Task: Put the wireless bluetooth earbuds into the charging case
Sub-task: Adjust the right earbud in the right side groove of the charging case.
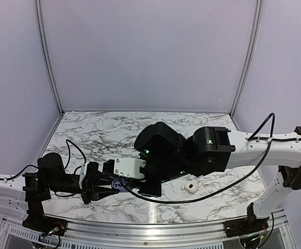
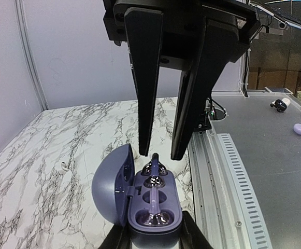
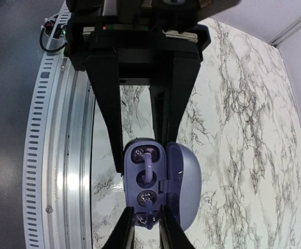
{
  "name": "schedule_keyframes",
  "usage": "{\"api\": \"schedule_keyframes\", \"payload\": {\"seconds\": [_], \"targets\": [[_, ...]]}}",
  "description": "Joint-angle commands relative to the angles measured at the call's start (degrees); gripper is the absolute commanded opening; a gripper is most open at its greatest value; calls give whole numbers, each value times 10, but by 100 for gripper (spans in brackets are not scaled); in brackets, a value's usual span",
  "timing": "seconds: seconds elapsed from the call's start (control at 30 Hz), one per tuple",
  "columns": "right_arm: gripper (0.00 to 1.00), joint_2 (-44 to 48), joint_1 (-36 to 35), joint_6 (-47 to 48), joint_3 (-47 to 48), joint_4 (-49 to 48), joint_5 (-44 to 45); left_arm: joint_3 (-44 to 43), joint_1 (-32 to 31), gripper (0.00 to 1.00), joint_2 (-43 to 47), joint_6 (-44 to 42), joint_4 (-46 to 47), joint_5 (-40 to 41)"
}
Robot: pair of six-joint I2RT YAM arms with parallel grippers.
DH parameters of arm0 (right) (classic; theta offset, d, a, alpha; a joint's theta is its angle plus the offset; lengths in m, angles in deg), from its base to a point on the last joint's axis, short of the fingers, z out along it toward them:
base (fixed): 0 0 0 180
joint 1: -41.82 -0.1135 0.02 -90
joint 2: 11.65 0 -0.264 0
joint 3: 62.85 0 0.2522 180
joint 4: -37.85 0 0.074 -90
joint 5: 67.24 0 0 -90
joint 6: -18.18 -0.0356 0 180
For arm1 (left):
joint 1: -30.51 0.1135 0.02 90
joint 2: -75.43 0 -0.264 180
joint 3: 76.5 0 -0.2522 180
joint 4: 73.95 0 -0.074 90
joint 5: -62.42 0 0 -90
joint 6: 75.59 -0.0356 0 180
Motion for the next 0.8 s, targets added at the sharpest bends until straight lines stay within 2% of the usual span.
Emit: {"api": "schedule_keyframes", "payload": {"seconds": [0.0,0.33,0.43,0.6,0.77], "targets": [[18,-2,4,-3,4,12,8,-21,-1,0,0,-6,26,-9],[14,-13,5,2,3,22,1,-19,-1,0,4,-5,25,-8],[19,-19,5,4,5,27,-5,-19,-1,0,4,-7,25,-9],[4,-18,5,5,5,22,-4,-19,-1,0,2,-6,26,-8],[11,-21,5,5,10,24,-7,-20,-1,0,-2,-6,25,-10]]}}
